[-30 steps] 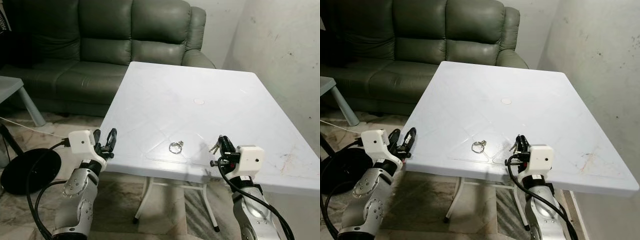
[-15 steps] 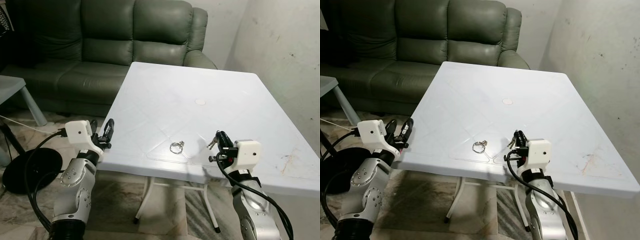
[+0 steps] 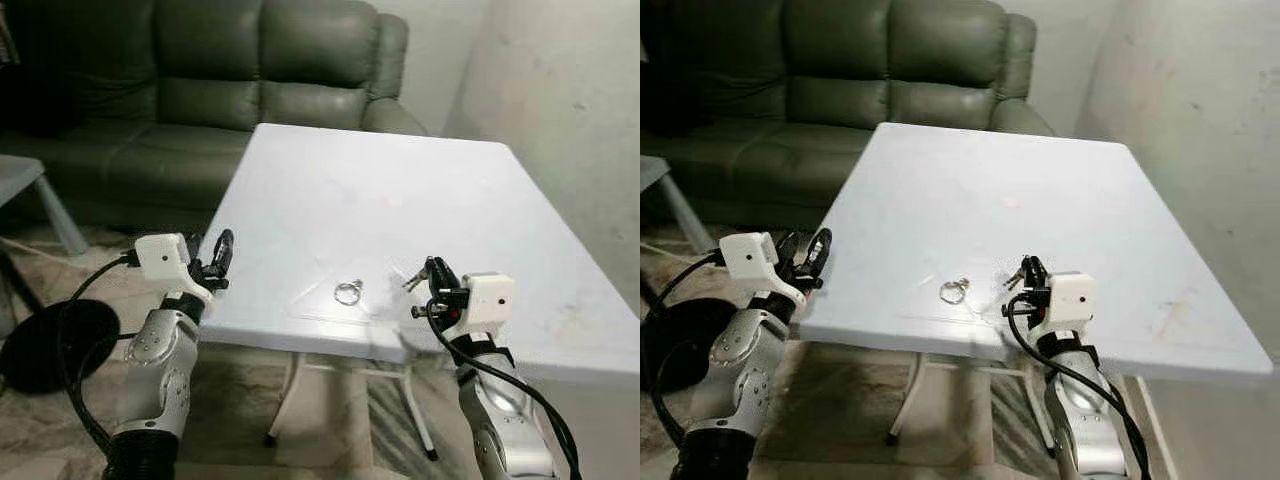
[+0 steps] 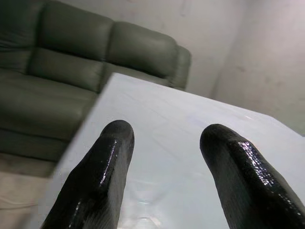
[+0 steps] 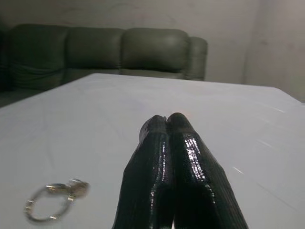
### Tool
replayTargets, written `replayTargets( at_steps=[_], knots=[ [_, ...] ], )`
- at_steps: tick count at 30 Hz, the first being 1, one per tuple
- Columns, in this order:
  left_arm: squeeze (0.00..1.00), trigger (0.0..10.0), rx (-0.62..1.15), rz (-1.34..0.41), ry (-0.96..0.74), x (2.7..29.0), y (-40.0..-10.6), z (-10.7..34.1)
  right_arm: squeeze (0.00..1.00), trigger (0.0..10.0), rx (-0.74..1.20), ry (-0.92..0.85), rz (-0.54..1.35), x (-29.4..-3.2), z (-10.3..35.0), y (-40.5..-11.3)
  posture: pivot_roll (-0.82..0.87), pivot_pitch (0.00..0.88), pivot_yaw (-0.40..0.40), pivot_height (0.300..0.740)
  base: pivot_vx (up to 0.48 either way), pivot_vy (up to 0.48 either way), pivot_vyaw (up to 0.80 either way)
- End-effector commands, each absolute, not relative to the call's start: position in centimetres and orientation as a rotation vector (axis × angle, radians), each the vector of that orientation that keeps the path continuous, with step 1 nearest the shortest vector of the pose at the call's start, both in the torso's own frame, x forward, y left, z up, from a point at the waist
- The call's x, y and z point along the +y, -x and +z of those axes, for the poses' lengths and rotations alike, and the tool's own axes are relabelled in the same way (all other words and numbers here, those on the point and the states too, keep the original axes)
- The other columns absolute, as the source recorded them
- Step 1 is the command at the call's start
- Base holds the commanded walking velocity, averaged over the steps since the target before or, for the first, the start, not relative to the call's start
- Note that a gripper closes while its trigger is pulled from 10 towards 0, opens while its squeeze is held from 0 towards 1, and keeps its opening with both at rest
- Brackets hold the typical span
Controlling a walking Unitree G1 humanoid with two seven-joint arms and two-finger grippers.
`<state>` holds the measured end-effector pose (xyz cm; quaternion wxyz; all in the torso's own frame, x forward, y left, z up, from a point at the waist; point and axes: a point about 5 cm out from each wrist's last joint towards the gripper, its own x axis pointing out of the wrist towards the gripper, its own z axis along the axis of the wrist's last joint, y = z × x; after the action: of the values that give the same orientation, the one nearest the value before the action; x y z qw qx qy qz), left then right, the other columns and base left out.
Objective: Hang keys on a hook
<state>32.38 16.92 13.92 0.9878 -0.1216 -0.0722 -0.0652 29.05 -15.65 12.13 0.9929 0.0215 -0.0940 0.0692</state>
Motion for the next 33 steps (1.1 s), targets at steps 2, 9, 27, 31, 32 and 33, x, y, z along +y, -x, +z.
replayTargets(
  at_steps=[2, 9, 27, 31, 32, 33],
  knots=[
    [0.00, 10.0, -0.153, -0.147, 0.241, 16.52, -32.62, 14.15, 0.00, 10.0, -0.183, -0.044, 0.137, -15.71, 12.20, -29.19, 0.08, 0.000, -0.032, 0.740, 0.000, 0.000, -0.74],
    [0.00, 10.0, -0.157, -0.146, 0.241, 16.50, -32.82, 14.32, 0.00, 10.0, -0.187, -0.048, 0.142, -15.26, 12.48, -29.51, 0.08, 0.000, -0.029, 0.740, 0.000, 0.000, -0.74],
    [0.00, 10.0, -0.158, -0.166, 0.223, 16.11, -32.80, 14.29, 0.00, 10.0, -0.180, -0.045, 0.167, -14.85, 12.50, -29.56, 0.08, 0.000, -0.038, 0.740, 0.000, -0.157, -0.74],
    [0.00, 10.0, -0.133, -0.142, 0.273, 16.10, -32.89, 14.00, 0.00, 10.0, -0.176, -0.041, 0.171, -14.90, 12.39, -29.41, 0.08, 0.000, -0.040, 0.740, 0.000, -0.112, -0.74],
    [0.00, 10.0, -0.133, -0.138, 0.274, 16.12, -32.90, 14.00, 0.00, 10.0, -0.175, -0.040, 0.172, -14.91, 12.38, -29.39, 0.08, 0.000, -0.040, 0.740, 0.000, 0.000, -0.74],
    [0.00, 10.0, -0.133, -0.138, 0.276, 16.12, -32.88, 13.99, 0.00, 10.0, -0.174, -0.040, 0.172, -14.91, 12.36, -29.36, 0.08, 0.000, -0.040, 0.740, 0.000, 0.000, -0.74]
  ],
)
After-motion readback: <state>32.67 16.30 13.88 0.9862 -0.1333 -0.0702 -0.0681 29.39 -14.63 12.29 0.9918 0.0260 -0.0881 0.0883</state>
